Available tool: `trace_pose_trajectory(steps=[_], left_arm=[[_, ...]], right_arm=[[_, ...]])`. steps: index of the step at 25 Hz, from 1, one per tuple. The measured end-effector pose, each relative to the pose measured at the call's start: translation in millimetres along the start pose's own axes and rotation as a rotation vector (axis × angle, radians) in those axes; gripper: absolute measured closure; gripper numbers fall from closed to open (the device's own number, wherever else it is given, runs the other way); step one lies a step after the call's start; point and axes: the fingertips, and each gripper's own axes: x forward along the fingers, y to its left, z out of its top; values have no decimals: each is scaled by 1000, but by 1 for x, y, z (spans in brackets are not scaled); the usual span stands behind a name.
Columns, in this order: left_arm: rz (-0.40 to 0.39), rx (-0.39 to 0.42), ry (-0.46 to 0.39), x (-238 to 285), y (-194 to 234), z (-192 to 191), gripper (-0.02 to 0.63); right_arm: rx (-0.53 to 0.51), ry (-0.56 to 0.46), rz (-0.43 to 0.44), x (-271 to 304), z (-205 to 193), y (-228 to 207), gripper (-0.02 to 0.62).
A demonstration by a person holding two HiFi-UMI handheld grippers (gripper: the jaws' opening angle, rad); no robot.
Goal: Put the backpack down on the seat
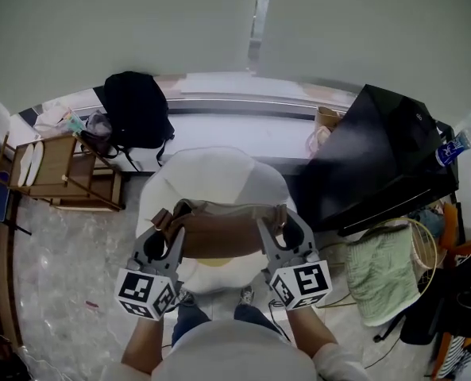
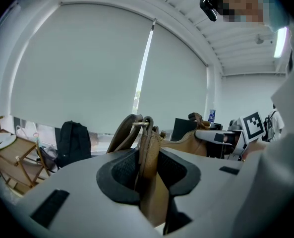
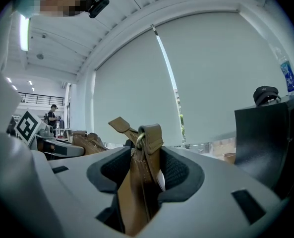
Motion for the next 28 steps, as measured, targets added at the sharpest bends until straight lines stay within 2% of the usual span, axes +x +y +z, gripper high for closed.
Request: trace_pose_trajectory(steps=[8, 28], left_arm=[[-34, 11, 15, 13, 34, -6, 491], [-27, -2, 61, 77, 90, -78, 491]], right_arm=[[5, 2, -36, 29, -13, 11, 394], [33, 57, -69, 93, -101, -11, 396]])
